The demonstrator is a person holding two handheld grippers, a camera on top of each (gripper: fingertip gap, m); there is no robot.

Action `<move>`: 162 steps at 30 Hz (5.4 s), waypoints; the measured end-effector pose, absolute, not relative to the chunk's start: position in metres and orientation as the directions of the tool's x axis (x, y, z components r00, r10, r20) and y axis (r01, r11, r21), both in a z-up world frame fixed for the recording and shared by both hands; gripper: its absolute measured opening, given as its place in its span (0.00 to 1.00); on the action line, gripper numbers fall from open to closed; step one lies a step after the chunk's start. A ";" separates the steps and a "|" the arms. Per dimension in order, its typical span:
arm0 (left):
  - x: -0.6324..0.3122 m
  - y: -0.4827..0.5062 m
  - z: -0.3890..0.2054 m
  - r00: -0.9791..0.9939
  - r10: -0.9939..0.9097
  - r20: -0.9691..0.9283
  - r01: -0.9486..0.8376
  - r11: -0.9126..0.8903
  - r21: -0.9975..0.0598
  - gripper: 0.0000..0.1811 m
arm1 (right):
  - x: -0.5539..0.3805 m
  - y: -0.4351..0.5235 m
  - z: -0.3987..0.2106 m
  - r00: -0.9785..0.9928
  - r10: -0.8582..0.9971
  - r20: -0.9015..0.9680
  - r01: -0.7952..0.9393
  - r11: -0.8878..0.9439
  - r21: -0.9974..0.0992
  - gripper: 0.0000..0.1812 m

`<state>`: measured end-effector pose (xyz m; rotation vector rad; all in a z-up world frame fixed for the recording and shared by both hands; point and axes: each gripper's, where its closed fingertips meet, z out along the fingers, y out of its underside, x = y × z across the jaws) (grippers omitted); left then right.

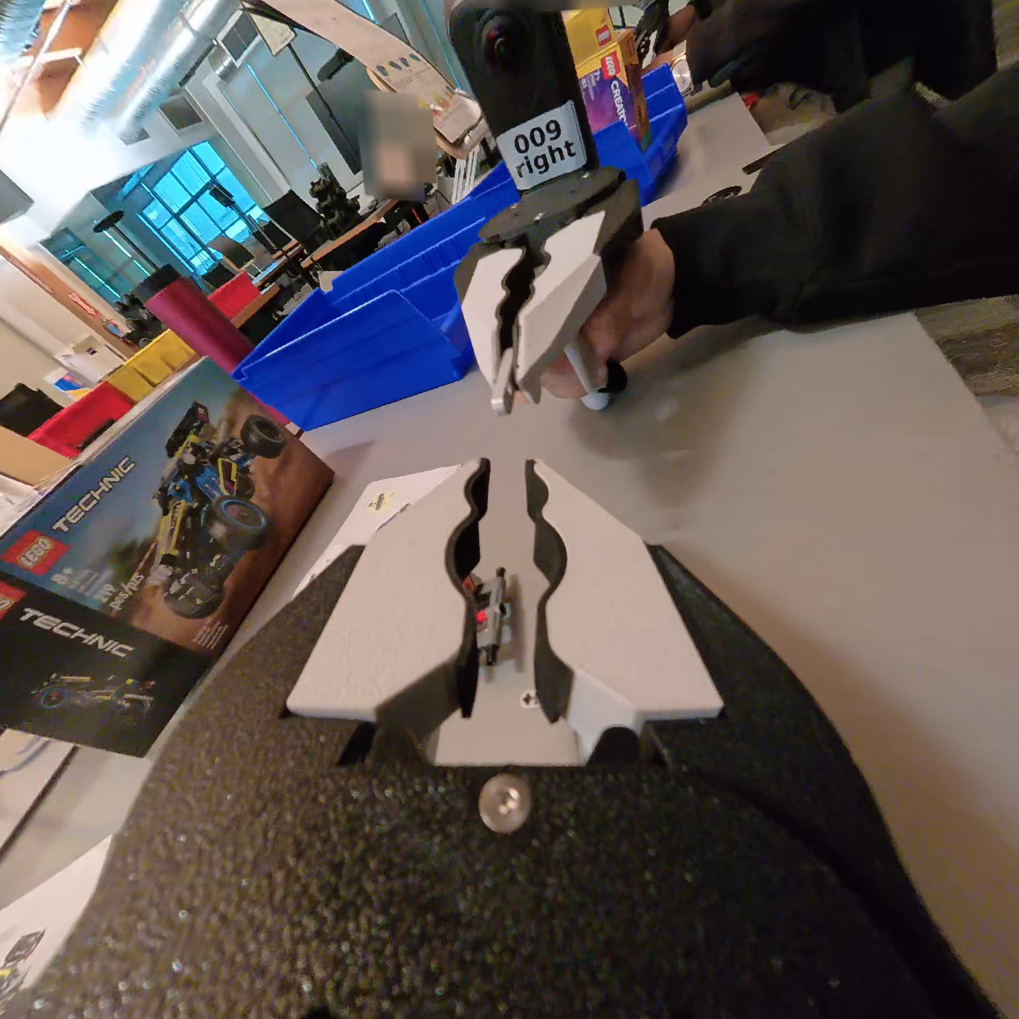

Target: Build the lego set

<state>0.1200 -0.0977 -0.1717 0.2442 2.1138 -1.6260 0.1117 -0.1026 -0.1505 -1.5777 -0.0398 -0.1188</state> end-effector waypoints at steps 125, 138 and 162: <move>0.130 -0.016 -0.258 -0.996 0.059 -0.070 0.091 0.738 -0.669 0.03 | 0.139 -0.091 -0.152 0.978 -0.211 0.008 0.002 -0.026 -1.000 0.01; 0.151 -0.059 -0.188 -0.970 -0.236 0.049 -0.150 0.431 -0.890 0.01 | 0.167 -0.096 -0.154 0.905 -0.425 0.027 0.009 -0.043 -0.999 0.01; 0.165 -0.074 -0.145 -0.778 -0.258 0.573 -0.553 -0.152 -0.819 0.02 | 0.163 -0.075 -0.133 0.700 -0.639 0.320 0.322 -0.118 -0.939 0.01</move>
